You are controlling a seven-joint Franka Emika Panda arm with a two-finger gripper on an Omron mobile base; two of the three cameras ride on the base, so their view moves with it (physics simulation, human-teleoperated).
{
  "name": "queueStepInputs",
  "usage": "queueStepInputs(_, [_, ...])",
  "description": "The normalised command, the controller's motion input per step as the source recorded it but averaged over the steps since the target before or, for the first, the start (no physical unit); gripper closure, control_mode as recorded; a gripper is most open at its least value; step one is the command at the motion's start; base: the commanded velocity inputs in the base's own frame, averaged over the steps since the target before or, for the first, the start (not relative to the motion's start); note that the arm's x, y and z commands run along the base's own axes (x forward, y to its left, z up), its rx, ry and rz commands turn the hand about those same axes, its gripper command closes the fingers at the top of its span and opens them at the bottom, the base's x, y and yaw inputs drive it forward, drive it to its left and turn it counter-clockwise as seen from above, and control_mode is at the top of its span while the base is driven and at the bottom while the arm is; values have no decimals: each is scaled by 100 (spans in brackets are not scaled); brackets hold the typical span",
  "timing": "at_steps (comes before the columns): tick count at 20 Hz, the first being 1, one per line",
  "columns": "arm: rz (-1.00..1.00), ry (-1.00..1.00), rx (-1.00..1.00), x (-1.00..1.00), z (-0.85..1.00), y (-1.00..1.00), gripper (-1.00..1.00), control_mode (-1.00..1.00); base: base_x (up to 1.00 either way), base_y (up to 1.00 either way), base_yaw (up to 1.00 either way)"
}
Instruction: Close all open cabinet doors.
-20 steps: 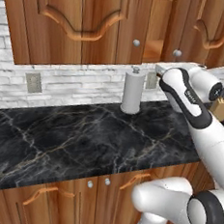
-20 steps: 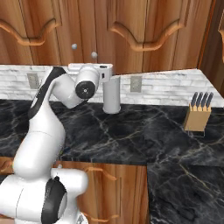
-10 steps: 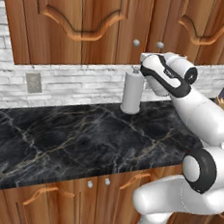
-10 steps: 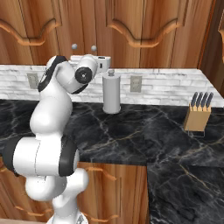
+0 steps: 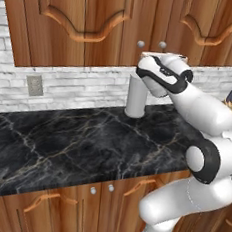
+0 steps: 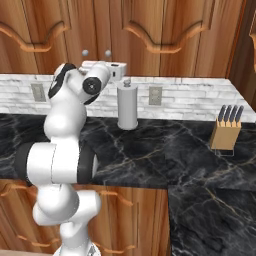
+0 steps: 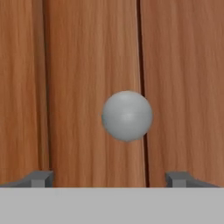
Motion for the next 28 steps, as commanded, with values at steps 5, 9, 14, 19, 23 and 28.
queueStepInputs(5, [0,4,0,11,2,0,-100,-100,0,0,0])
queueStepInputs(9, [-1,5,7,-83,74,-4,-100,-100,0,0,0])
queueStepInputs(14, [-1,12,14,-100,100,-5,-100,-100,0,0,0])
queueStepInputs(19, [3,37,-2,2,23,23,-100,-100,0,0,0])
queueStepInputs(23, [-1,29,-2,98,-9,7,-100,-100,0,0,0])
queueStepInputs(28, [-1,7,0,15,0,0,-100,-100,0,0,0])
